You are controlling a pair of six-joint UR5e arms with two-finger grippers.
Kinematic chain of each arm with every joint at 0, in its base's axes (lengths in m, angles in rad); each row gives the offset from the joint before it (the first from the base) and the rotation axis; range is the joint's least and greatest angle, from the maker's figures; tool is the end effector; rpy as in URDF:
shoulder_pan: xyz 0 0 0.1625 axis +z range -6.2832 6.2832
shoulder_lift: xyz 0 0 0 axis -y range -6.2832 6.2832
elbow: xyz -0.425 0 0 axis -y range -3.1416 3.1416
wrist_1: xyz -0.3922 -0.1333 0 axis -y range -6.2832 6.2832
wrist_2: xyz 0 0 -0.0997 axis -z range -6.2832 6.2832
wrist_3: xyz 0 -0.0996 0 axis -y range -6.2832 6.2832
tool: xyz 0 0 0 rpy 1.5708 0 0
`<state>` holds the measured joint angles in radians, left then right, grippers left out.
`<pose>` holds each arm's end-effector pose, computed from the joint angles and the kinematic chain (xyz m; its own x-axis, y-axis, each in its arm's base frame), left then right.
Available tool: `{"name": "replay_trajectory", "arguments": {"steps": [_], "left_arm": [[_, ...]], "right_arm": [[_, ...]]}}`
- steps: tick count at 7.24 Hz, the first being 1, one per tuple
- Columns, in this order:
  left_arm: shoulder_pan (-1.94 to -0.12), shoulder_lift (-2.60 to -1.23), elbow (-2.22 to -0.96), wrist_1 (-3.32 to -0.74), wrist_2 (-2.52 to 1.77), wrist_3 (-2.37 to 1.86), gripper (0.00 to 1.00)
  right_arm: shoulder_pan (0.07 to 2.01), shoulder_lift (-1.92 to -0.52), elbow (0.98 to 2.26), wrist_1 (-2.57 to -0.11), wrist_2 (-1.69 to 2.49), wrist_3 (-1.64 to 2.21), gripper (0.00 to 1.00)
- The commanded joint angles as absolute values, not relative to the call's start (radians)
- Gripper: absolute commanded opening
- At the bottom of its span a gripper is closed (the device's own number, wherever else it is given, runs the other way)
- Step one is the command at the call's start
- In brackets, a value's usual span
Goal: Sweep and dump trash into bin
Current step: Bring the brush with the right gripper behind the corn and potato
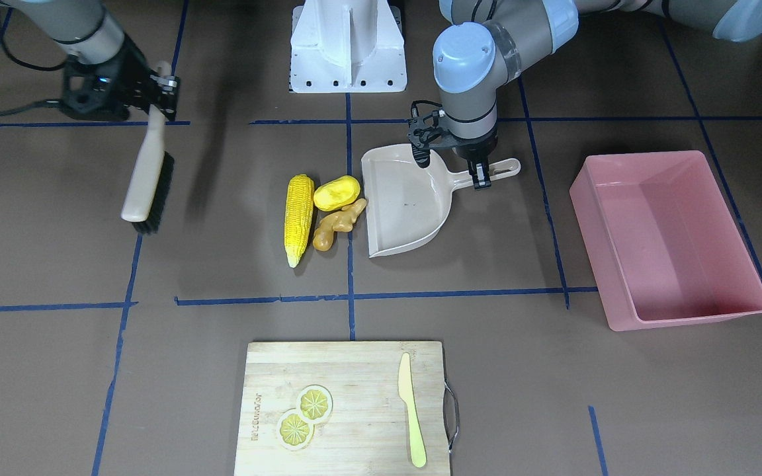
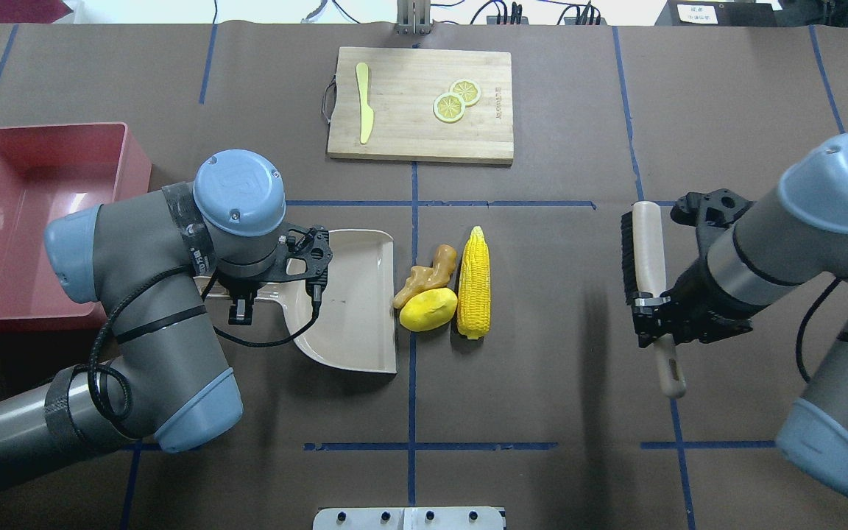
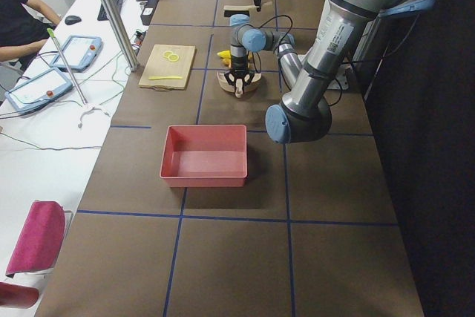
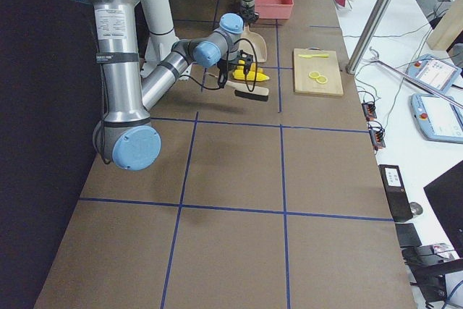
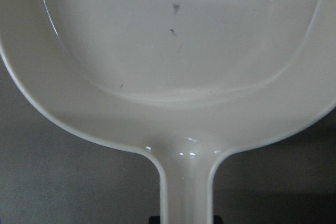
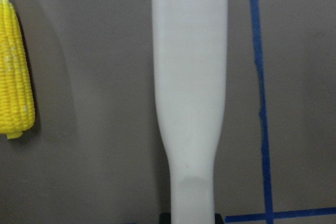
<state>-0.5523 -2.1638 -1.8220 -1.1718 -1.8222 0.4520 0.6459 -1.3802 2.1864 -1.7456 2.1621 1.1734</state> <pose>0.4790 -0.4227 0.2659 0.0395 0.9991 -0.0139 -0.8733 0.0413 0.4855 -0.3375 -0.3518 0.3047 0.6861 0.1148 0.7184 0.0310 0.9820 -0.1865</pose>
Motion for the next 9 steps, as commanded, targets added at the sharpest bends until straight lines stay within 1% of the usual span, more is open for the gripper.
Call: {"name": "replay_trajectory", "arguments": {"steps": [1, 3, 5, 7, 9], "left_arm": [[-0.552, -2.163, -1.813, -1.173, -1.822, 0.453, 0.0], [-0.552, -2.161, -1.813, -1.175, -1.822, 0.453, 0.0], [-0.552, -2.163, -1.812, -1.175, -1.822, 0.453, 0.0], [-0.551, -2.164, -1.812, -1.173, -1.824, 0.449, 0.0], [-0.551, -2.164, -1.812, -1.173, -1.824, 0.448, 0.0]], "right_arm": [[0.565, -1.217, 2.073, -1.822, 2.082, 1.173, 0.0], [0.557, -1.168, 2.011, -1.822, 2.072, 1.173, 0.0], [0.537, -1.096, 1.89, -1.822, 1.998, 1.169, 0.0], [0.48, -1.086, 1.873, -1.824, 1.941, 1.16, 0.0], [0.442, -1.048, 1.87, -1.85, 1.916, 1.158, 0.0]]}}
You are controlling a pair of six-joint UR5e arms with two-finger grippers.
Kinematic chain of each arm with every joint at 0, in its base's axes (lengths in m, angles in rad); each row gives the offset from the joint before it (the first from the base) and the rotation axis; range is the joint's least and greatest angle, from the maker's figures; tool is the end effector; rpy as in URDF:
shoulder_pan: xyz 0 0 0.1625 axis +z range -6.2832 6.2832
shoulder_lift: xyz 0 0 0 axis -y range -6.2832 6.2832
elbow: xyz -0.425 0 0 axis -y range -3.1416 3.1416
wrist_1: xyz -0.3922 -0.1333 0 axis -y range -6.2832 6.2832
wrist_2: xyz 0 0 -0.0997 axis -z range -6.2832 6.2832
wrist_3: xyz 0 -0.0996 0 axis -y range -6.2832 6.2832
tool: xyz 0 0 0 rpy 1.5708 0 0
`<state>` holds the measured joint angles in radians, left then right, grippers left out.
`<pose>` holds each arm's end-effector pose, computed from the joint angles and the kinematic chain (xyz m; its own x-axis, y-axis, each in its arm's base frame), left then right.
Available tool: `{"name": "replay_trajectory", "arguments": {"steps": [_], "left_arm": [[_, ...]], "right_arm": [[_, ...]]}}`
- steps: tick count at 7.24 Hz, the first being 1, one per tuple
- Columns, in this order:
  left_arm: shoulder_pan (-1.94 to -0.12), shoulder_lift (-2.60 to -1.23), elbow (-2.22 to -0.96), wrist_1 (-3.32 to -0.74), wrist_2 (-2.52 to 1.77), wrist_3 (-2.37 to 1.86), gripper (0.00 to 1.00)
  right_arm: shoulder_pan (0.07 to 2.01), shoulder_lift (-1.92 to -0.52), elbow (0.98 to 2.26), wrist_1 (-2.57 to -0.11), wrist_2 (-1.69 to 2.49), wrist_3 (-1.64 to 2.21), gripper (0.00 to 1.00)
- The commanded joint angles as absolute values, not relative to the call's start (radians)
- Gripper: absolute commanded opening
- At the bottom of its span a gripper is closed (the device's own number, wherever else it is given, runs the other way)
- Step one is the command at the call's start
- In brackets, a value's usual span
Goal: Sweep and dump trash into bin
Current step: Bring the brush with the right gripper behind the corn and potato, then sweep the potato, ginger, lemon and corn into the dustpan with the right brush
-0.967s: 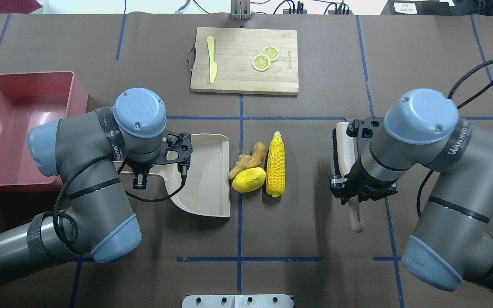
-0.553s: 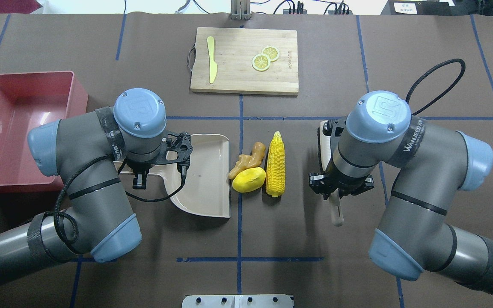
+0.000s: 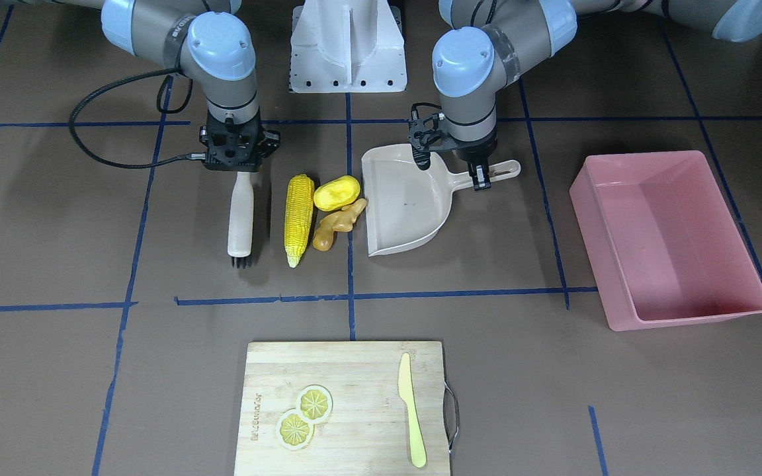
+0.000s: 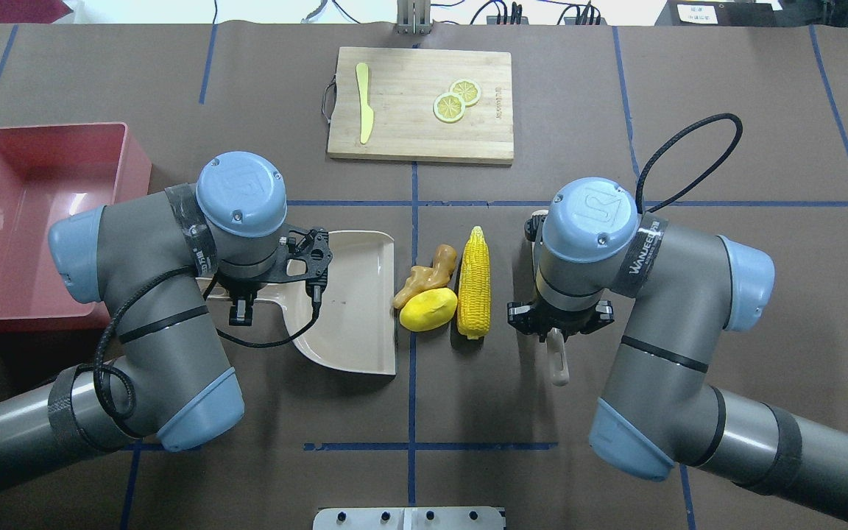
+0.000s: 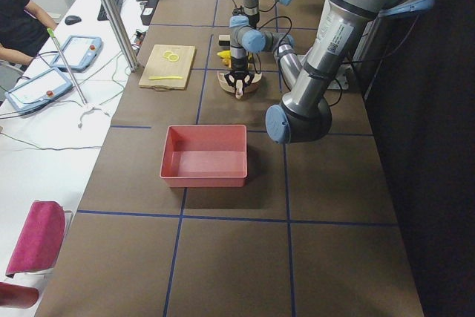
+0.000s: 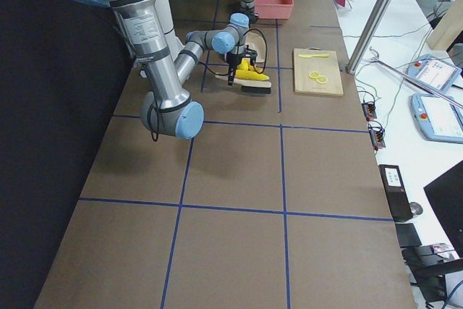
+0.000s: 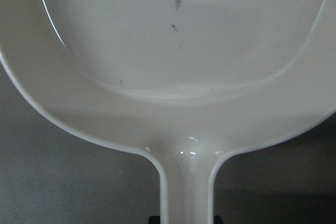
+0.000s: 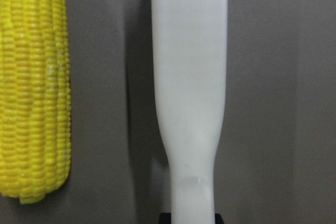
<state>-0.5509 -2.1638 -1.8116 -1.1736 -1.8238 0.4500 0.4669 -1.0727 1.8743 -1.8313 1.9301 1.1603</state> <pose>0.4820 -0.4233 0.2697 0.0393 0.9990 -0.0203 -0.8765 0.0442 0.4794 -0.4999 -0.3620 0.2826 0.8054 -0.0124 0.5926 0.0674 0.9952 -0.0708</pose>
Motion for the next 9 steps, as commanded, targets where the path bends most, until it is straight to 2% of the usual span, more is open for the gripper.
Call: {"name": "replay_trajectory", "arguments": {"steps": [1, 3, 9], "left_arm": [[-0.551, -2.164, -1.813, -1.172, -1.824, 0.446, 0.0], [-0.551, -2.163, -1.813, -1.172, -1.824, 0.445, 0.0], [-0.543, -2.163, -1.813, -1.17, -1.821, 0.443, 0.0]], "right_arm": [[0.425, -1.004, 1.833, -1.861, 1.913, 1.158, 0.0], [0.408, -0.925, 1.731, -1.862, 1.904, 1.157, 0.0], [0.368, -0.804, 1.672, -1.858, 1.895, 1.154, 0.0]]}}
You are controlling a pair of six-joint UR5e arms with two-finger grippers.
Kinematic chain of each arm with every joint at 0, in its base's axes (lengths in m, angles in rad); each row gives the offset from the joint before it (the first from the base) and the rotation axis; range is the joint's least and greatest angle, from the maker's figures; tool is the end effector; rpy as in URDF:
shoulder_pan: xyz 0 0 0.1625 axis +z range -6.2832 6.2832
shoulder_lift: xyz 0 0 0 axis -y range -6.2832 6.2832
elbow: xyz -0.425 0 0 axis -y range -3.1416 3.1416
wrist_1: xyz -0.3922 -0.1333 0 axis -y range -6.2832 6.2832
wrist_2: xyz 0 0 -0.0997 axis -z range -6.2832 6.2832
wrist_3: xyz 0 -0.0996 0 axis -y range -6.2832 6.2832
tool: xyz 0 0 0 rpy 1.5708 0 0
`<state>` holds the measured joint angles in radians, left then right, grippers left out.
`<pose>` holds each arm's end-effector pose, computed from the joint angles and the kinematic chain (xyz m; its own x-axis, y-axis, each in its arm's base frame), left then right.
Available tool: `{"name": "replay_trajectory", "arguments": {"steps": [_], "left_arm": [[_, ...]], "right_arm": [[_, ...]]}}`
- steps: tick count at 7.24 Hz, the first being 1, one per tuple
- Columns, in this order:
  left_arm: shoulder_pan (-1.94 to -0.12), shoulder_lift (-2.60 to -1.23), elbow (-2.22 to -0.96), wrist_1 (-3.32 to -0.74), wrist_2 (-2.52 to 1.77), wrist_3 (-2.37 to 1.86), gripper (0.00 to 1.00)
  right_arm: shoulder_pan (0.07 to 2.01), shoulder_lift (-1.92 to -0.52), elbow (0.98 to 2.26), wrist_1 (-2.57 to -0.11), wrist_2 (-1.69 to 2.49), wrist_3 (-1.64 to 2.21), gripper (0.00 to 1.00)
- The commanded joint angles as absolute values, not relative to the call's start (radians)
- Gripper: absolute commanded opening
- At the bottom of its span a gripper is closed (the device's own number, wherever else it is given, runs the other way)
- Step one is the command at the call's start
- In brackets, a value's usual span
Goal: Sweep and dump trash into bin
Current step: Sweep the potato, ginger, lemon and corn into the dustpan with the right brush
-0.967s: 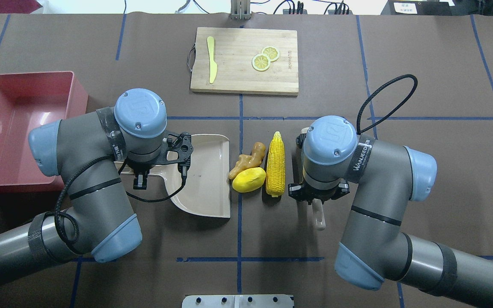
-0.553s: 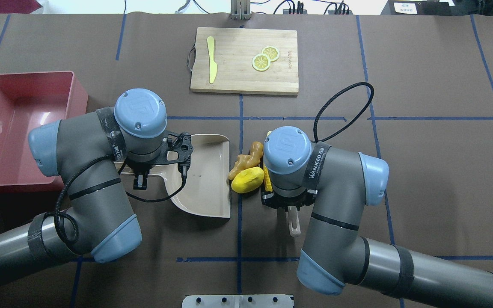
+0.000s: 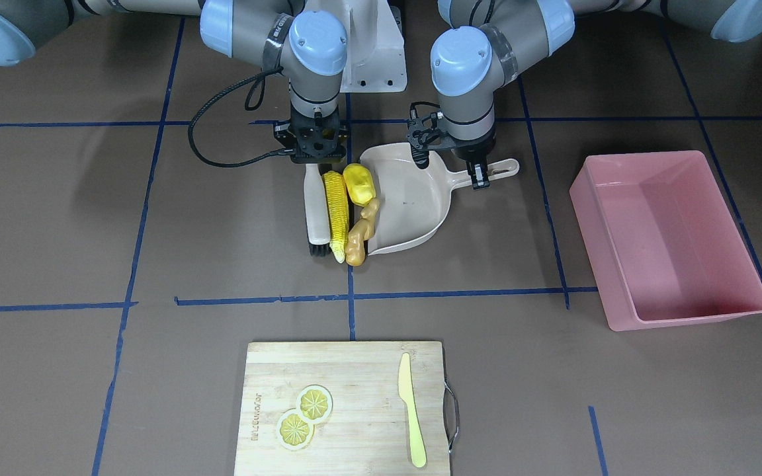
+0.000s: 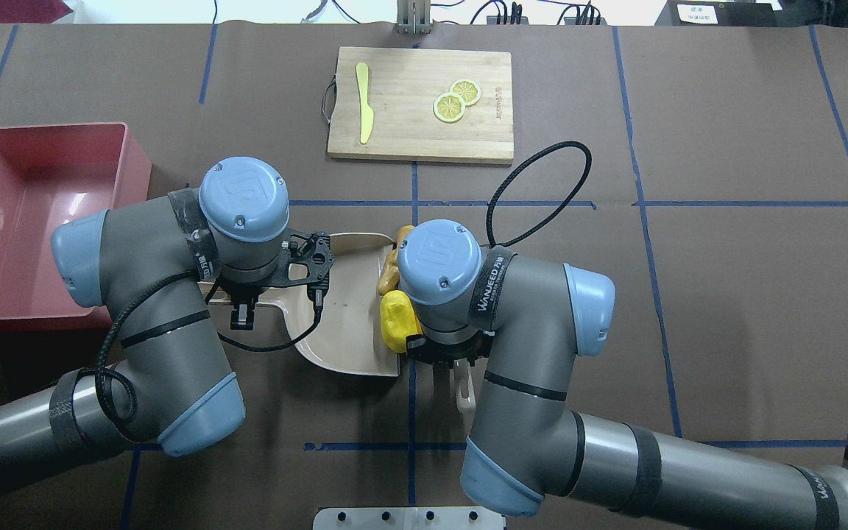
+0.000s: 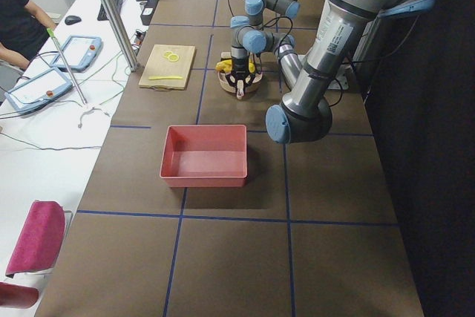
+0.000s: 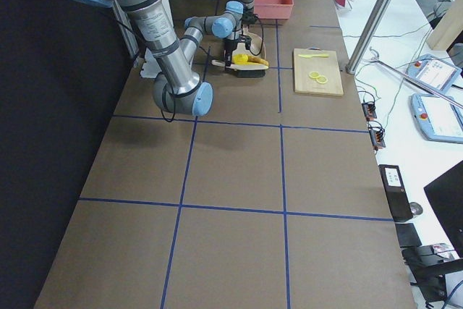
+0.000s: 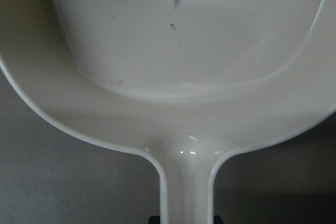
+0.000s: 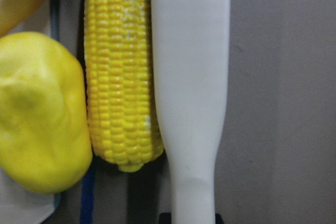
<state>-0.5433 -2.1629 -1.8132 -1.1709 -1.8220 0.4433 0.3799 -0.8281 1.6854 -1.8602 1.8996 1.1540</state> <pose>0.4846 -0.4194 0.2701 0.0384 0.9990 -0.0231 -0.8777 0.0447 0.4771 -0.5930 -0.3457 0.2049 0.7927 -0.0960 0.6020 0.1435 0.9892 -0.0312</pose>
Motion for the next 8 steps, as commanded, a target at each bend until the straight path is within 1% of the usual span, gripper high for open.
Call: {"name": "replay_trajectory", "arguments": {"steps": [1, 8], "left_arm": [[-0.543, -2.161, -1.813, -1.17, -1.821, 0.443, 0.0], [-0.543, -2.161, -1.813, -1.17, -1.822, 0.442, 0.0]], "right_arm": [[0.362, -0.766, 1.637, -1.858, 1.891, 1.154, 0.0], [0.345, -0.727, 1.612, -1.818, 1.881, 1.154, 0.0]]}}
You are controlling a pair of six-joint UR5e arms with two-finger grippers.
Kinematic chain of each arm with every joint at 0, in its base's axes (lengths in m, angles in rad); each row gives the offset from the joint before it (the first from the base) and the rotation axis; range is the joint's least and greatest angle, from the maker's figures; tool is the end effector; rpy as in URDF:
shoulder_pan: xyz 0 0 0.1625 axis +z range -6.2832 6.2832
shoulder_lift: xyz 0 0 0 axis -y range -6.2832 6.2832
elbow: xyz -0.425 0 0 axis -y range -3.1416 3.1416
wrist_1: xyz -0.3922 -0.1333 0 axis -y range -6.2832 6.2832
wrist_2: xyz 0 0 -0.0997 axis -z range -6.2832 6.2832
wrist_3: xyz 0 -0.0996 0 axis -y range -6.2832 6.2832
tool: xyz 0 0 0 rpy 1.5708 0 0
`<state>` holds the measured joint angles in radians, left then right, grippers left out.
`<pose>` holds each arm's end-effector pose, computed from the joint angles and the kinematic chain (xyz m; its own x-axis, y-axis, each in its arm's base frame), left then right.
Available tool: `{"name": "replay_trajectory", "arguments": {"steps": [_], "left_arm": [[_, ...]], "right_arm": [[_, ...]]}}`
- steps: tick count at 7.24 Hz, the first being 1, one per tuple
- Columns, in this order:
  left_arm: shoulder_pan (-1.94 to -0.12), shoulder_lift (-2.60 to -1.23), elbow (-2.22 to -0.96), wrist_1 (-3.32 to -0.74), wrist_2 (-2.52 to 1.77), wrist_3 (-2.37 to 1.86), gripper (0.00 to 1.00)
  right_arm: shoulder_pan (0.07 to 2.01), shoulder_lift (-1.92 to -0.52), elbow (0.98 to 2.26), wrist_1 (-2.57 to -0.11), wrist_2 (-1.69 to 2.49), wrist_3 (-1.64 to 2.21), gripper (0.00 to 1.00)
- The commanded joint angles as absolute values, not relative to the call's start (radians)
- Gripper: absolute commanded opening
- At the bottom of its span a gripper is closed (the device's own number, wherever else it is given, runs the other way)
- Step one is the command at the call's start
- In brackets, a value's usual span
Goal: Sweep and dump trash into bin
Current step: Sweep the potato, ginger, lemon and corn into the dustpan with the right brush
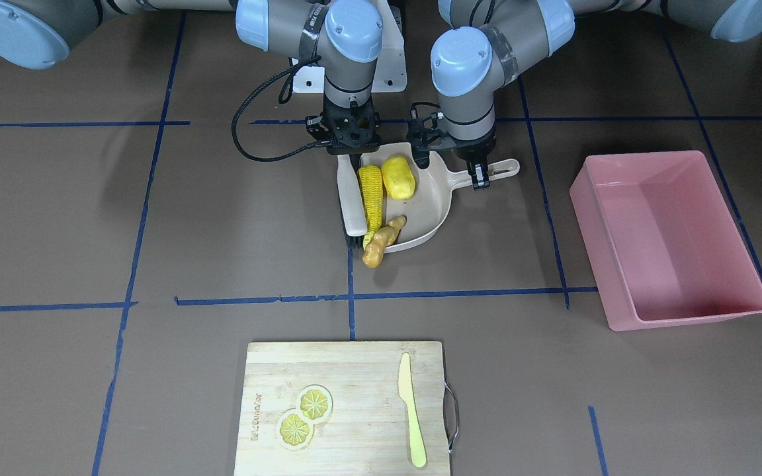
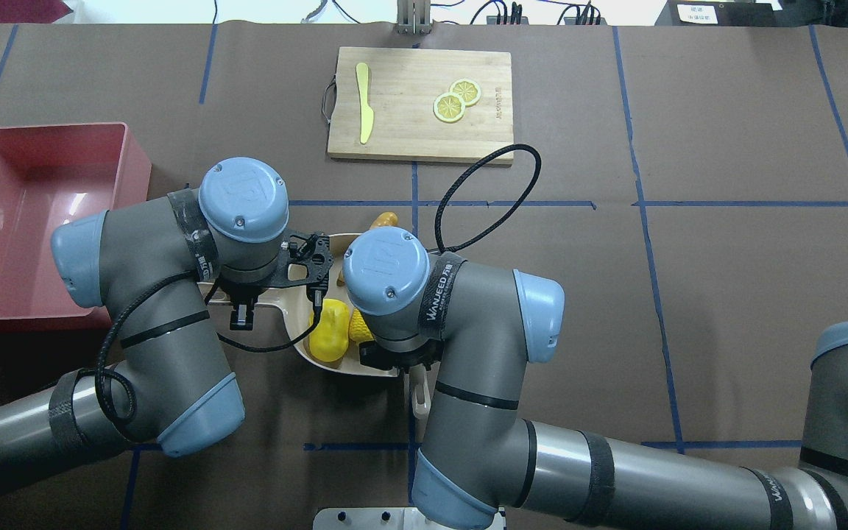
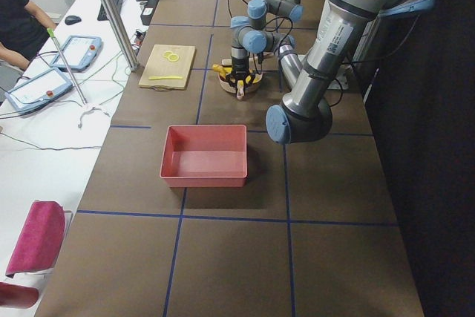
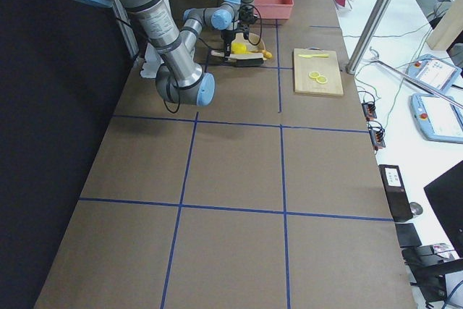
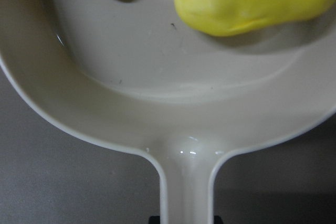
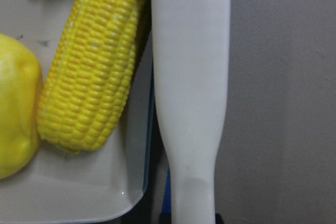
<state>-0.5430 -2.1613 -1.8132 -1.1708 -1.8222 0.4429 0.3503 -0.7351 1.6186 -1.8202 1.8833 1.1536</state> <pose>0.4845 -0.4192 0.2711 0.0384 0.9990 -0.0242 -0.8784 0.0453 0.4758 -0.6228 -0.3369 0.1617 0.7548 -0.1347 0.6420 0.1645 0.9863 0.0136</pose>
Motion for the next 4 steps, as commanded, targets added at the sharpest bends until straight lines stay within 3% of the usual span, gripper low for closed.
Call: {"name": "replay_trajectory", "arguments": {"steps": [1, 4], "left_arm": [[-0.545, -2.161, -1.813, -1.172, -1.824, 0.442, 0.0], [-0.545, -2.155, -1.81, -1.202, -1.827, 0.443, 0.0]], "right_arm": [[0.341, -0.709, 1.594, -1.818, 1.878, 1.154, 0.0], [0.336, -0.71, 1.594, -1.812, 1.878, 1.151, 0.0]]}}
